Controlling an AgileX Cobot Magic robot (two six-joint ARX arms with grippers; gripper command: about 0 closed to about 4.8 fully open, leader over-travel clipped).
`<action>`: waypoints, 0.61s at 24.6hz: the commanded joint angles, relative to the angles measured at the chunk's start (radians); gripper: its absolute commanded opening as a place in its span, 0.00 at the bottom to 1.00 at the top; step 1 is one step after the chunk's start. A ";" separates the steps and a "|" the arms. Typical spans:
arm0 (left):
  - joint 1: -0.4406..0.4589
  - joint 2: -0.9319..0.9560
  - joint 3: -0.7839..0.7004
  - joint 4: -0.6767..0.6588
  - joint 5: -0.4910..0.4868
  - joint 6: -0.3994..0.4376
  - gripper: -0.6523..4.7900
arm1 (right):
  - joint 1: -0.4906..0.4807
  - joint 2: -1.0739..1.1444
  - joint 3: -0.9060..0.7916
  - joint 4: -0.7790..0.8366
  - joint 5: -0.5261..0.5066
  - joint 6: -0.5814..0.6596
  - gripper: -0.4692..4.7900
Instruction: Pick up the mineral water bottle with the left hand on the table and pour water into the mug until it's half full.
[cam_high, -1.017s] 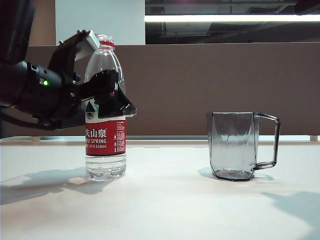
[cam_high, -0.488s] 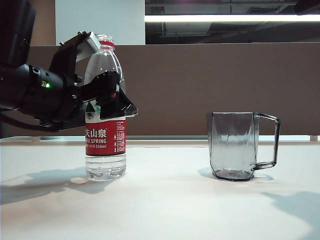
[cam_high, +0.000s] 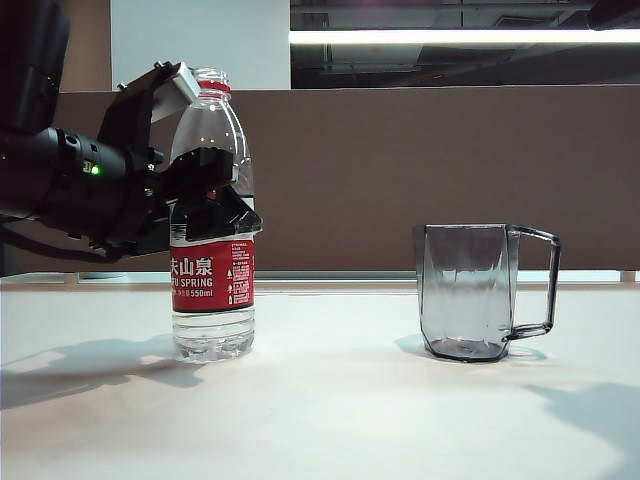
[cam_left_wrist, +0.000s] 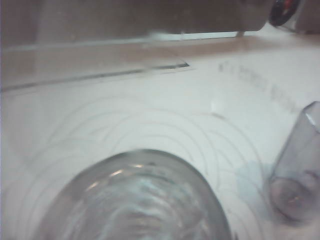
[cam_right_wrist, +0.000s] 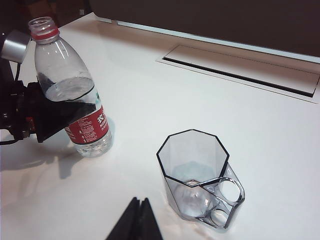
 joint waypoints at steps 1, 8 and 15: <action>0.000 -0.002 0.004 0.045 0.003 0.001 0.62 | 0.000 -0.002 0.006 0.018 -0.002 -0.004 0.07; 0.000 -0.004 0.016 0.045 0.003 0.007 0.62 | -0.002 -0.002 0.006 0.018 -0.002 -0.004 0.07; 0.000 -0.005 0.105 -0.010 0.003 0.012 0.62 | -0.002 -0.002 0.006 0.018 -0.002 -0.004 0.07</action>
